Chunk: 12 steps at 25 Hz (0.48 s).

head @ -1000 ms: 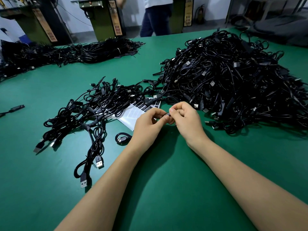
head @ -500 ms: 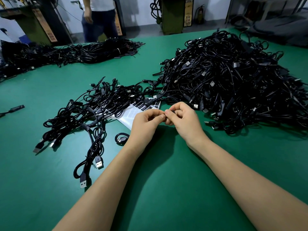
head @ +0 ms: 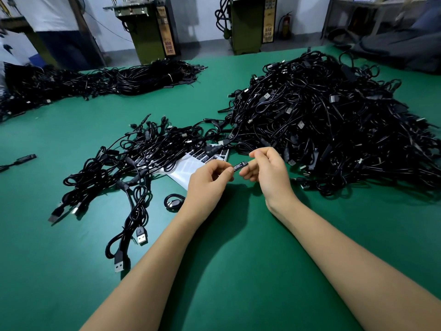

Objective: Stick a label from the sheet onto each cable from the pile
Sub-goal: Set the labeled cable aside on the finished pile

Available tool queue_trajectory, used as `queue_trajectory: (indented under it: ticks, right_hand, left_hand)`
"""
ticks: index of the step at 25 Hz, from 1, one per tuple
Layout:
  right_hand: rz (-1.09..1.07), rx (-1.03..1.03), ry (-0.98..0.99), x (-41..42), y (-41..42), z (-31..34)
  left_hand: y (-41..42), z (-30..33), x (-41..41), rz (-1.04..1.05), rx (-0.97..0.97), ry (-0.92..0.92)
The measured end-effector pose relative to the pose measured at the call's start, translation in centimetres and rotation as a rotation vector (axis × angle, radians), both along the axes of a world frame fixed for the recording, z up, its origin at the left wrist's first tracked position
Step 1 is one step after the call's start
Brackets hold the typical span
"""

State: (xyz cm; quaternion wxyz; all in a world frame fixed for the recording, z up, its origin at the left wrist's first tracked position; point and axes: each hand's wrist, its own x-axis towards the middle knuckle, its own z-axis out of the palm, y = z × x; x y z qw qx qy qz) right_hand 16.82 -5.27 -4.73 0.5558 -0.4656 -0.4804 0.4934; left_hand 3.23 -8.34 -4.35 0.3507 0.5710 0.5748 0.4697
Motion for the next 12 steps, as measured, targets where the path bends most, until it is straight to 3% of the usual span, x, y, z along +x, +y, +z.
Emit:
queue_trajectory:
  ticks: [4, 9, 12]
  right_hand:
    - [-0.005, -0.01, -0.039, 0.0, 0.0, -0.1]
    - [0.016, -0.029, -0.085, 0.2, 0.0, -0.1]
    - [0.018, -0.027, -0.103, 0.0, -0.1, 0.0]
  left_hand:
    - [-1.0, 1.4, -0.2, 0.094, 0.011, 0.087]
    - [-2.7, 7.6, -4.7, 0.387, 0.152, -0.058]
    - [-3.0, 11.5, -9.7, 0.574, 0.252, 0.084]
